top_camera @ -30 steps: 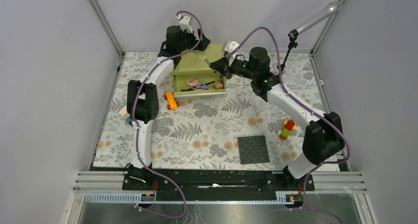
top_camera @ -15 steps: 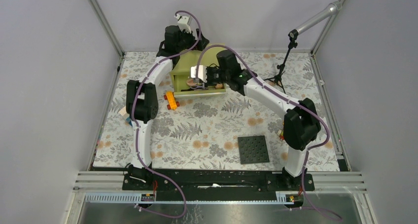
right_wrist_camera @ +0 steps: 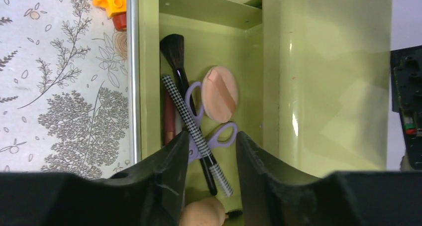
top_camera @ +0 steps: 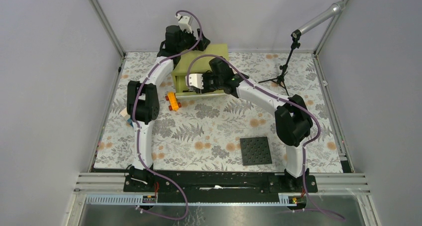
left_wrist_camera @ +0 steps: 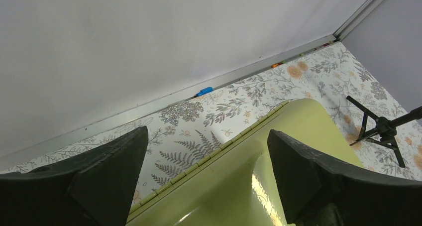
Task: Organize the makeup
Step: Place the makeup in the drawer.
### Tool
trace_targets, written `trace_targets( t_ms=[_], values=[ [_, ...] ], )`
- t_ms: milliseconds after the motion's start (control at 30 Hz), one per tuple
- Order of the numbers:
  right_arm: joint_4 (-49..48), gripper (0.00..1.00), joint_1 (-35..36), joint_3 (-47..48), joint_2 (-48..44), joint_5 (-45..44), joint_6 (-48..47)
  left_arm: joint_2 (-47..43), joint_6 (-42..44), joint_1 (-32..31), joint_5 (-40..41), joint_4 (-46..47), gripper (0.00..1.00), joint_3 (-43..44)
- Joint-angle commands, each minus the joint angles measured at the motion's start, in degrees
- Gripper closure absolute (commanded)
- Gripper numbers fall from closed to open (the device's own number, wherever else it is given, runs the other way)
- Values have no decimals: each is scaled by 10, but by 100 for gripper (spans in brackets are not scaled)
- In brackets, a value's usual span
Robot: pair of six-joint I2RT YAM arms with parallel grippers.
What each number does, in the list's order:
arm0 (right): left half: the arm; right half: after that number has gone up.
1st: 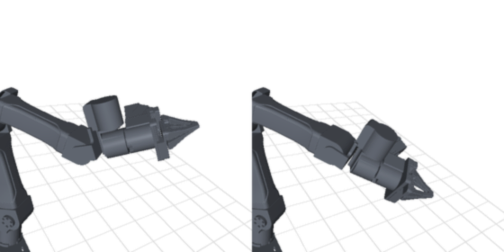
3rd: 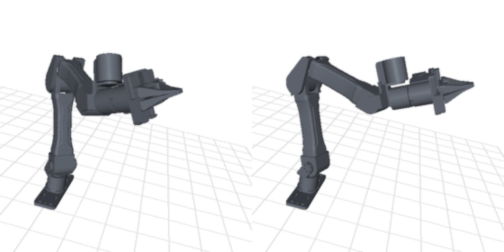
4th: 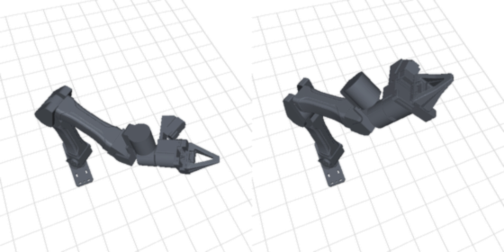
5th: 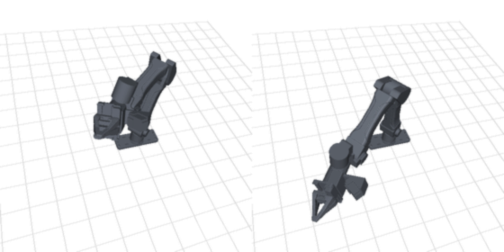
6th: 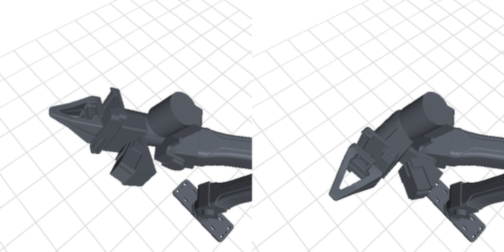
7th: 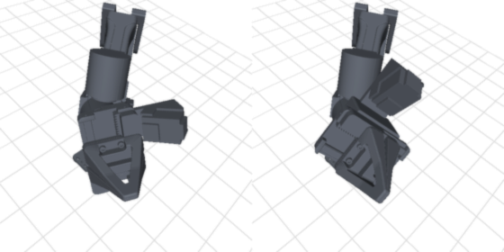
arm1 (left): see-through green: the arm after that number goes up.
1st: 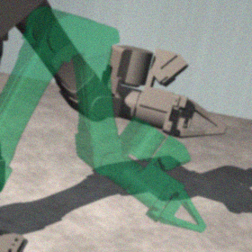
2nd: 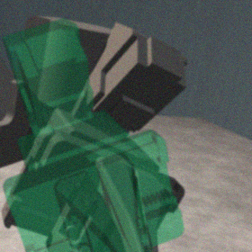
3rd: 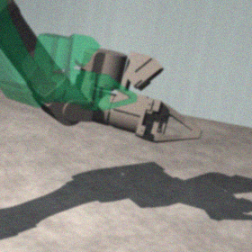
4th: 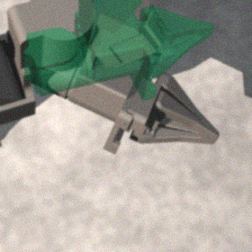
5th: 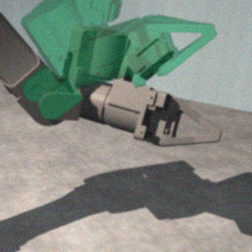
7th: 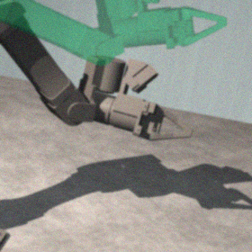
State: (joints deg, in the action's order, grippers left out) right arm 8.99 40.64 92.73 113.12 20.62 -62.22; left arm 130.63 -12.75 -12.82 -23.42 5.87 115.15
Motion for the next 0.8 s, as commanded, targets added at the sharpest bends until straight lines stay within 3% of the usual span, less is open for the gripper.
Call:
trace_targets(
  t_ms=[0,233,433,567,767],
  values=[
    [-30,49,4,11,-10,-22,-1,30,-22,3,-15,-82,4,1],
    [-109,48,5,-59,-83,-10,71,37,-17,2,-18,-90,4,9],
    [-225,54,10,-167,-166,11,291,44,-16,2,-21,-96,4,16],
    [-293,61,13,-241,-211,-31,501,44,-14,2,-19,-99,4,18],
    [-332,85,26,-318,-227,-90,762,47,-15,2,-20,-99,4,18]
  ],
)
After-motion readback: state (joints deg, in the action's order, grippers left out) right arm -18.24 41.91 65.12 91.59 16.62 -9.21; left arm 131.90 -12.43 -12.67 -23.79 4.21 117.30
